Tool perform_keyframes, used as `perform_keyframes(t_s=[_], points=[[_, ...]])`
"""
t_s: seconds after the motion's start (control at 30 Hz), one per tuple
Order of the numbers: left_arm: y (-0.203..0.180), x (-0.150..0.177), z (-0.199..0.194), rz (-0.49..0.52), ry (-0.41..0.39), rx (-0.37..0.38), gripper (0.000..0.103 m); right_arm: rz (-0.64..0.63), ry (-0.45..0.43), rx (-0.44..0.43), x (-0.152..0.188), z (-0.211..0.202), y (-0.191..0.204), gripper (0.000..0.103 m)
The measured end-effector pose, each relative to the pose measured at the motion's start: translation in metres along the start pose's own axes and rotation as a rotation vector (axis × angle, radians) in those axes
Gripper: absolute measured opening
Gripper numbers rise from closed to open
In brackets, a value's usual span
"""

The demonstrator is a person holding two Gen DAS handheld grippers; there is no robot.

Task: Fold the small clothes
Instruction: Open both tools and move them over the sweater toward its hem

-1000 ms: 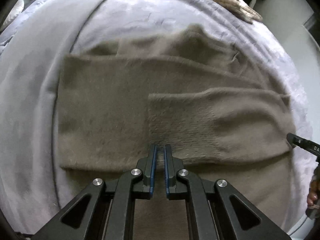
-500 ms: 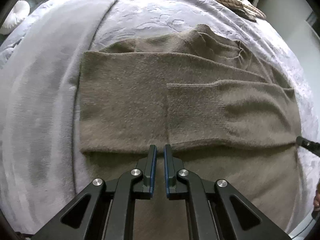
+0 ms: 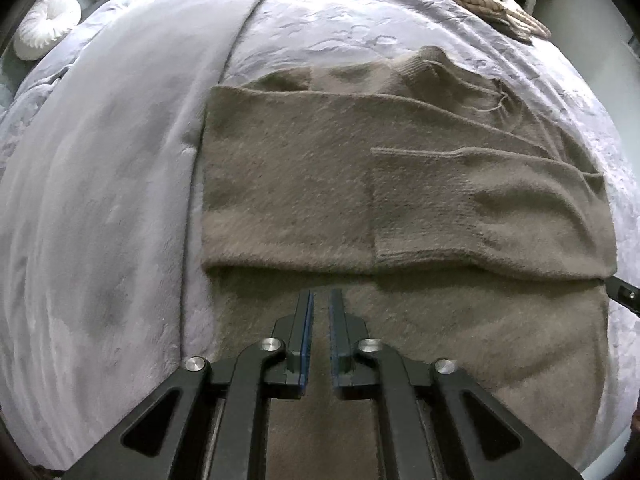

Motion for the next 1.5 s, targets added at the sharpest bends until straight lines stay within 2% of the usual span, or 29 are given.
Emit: perform_keyframes(t_s=[0.03, 0.07, 0.13, 0.23, 0.27, 0.3, 0.37, 0.47, 0.67, 0.93, 1.23, 1.5], points=[[-0.002, -0.003, 0.002, -0.009, 0.004, -0.014, 0.102, -0.003, 0.002, -0.001, 0.0, 0.0, 0.002, 0.048], [0.001, -0.002, -0.003, -0.026, -0.024, -0.041, 0.102, -0.006, 0.003, -0.001, 0.001, 0.0, 0.003, 0.048], [0.002, -0.001, -0.007, -0.016, -0.037, -0.045, 0.102, -0.008, 0.004, -0.003, 0.001, 0.001, 0.005, 0.049], [0.004, 0.0, -0.009, -0.025, -0.028, -0.034, 0.102, -0.01, 0.004, -0.005, 0.003, 0.001, 0.01, 0.058], [-0.001, -0.004, -0.006, -0.025, -0.025, -0.034, 0.102, -0.017, -0.002, -0.006, 0.003, 0.001, 0.012, 0.063], [-0.002, -0.004, -0.006, -0.024, -0.024, -0.041, 0.102, -0.026, -0.011, -0.006, 0.003, -0.001, 0.014, 0.074], [-0.003, -0.005, -0.007, -0.022, -0.023, -0.058, 0.102, -0.058, -0.039, 0.003, 0.005, -0.005, 0.021, 0.087], [0.001, 0.001, -0.008, -0.025, -0.015, -0.061, 0.102, -0.113, -0.049, 0.034, 0.008, -0.007, 0.033, 0.087], [0.0, 0.003, -0.007, -0.024, 0.008, -0.055, 0.102, -0.129, -0.022, 0.001, 0.015, -0.005, 0.044, 0.087], [0.001, 0.008, -0.017, -0.015, 0.028, -0.051, 0.102, -0.079, 0.053, -0.052, 0.027, -0.008, 0.049, 0.087], [0.007, 0.028, -0.039, -0.007, 0.044, -0.065, 0.102, -0.007, 0.105, -0.095, 0.045, -0.021, 0.056, 0.087], [0.013, 0.048, -0.055, 0.033, 0.074, -0.013, 0.102, 0.064, 0.12, -0.096, 0.066, -0.039, 0.061, 0.087]])
Point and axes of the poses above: each gripper's, at about its wrist camera, not at the fingertips, and z roughly the way its jaws point, y to its left, x to its underside, the point moved 2 cm from there along z, roughly the way its jaws point, and after that the axes turned 2 degrees about y, right-handed, at the moved point
